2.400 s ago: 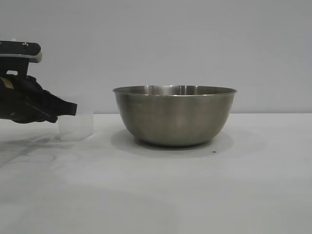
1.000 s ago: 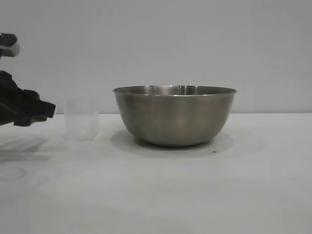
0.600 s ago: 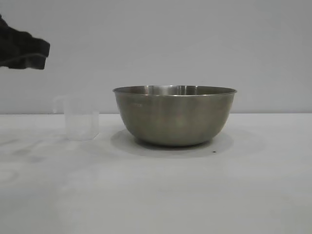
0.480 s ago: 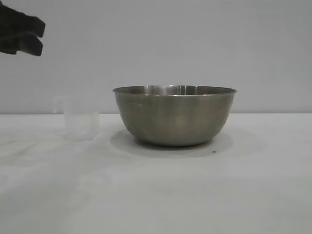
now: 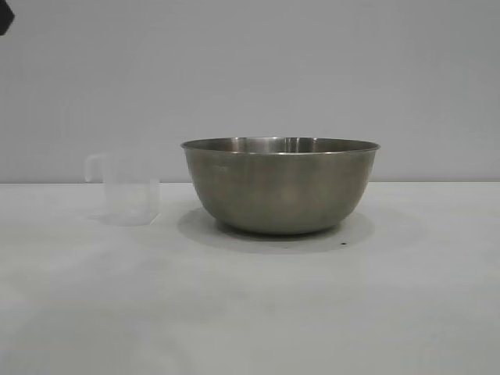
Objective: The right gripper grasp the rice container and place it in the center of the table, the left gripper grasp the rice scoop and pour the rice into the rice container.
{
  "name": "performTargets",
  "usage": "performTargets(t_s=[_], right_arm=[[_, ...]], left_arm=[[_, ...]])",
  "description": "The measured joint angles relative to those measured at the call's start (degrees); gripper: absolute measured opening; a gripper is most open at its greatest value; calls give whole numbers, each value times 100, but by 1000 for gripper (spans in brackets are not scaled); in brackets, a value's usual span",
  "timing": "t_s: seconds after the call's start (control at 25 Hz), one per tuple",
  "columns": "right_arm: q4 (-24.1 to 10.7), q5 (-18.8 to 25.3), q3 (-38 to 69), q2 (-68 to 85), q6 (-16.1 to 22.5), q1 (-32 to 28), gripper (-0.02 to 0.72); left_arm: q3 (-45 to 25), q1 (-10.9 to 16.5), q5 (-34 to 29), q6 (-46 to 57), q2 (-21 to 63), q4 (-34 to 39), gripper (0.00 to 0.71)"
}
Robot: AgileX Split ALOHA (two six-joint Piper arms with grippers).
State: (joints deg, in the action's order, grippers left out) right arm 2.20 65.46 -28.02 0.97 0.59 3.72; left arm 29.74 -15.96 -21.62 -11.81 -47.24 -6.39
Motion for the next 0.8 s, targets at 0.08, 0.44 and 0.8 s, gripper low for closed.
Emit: performTargets(t_s=[0.08, 0.44, 0.8], right_arm=[[0, 0, 0, 0, 0, 0, 254], [0, 0, 0, 0, 0, 0, 254], [0, 0, 0, 0, 0, 0, 254]], left_arm=[[0, 0, -637, 0, 420, 0, 319], [0, 0, -2713, 0, 2481, 5, 319], [-29, 0, -3953, 151, 4142, 26, 319]])
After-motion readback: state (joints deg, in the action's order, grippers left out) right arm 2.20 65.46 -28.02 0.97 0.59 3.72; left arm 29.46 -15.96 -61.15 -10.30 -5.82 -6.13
